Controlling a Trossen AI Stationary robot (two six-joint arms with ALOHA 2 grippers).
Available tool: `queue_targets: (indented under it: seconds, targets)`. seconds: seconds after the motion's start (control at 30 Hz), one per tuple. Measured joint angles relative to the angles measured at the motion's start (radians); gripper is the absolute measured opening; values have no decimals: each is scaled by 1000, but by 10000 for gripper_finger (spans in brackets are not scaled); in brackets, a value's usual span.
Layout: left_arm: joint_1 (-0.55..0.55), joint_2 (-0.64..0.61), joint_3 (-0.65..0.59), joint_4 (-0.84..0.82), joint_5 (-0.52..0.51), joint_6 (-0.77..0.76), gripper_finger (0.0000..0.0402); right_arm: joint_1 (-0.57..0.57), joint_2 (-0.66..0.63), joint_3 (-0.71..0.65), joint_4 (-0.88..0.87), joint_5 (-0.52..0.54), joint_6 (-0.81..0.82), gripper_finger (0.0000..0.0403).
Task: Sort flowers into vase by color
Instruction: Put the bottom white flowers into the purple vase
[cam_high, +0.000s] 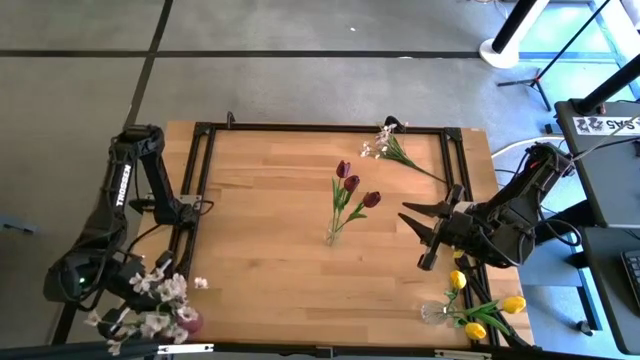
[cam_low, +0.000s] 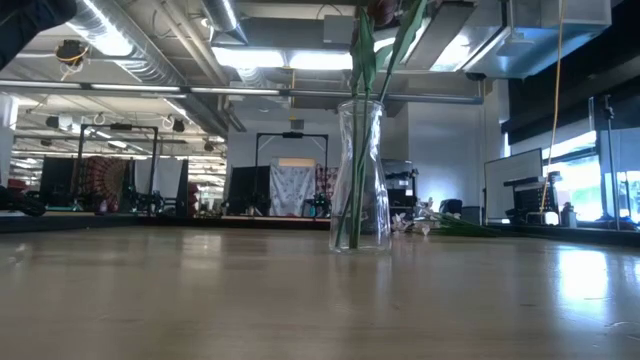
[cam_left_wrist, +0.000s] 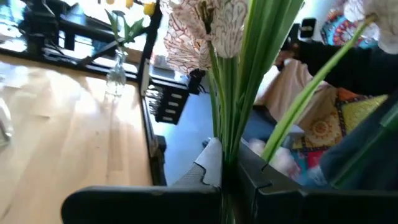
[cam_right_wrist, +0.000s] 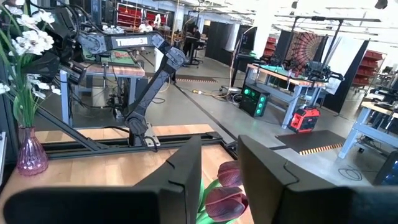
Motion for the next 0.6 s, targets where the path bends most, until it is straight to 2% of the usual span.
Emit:
queue_targets:
  seconds: [0.23, 0.4, 0.6]
  targets:
    - [-16, 8, -72, 4, -123, -125, 2, 0, 0, 0, 0, 0, 0, 104]
    - [-17, 8, -98, 5, -86, -154, 3, 0, 0, 0, 0, 0, 0, 104]
    - [-54, -7, -70, 2, -77, -129, 7, 0, 0, 0, 1, 1, -1, 104]
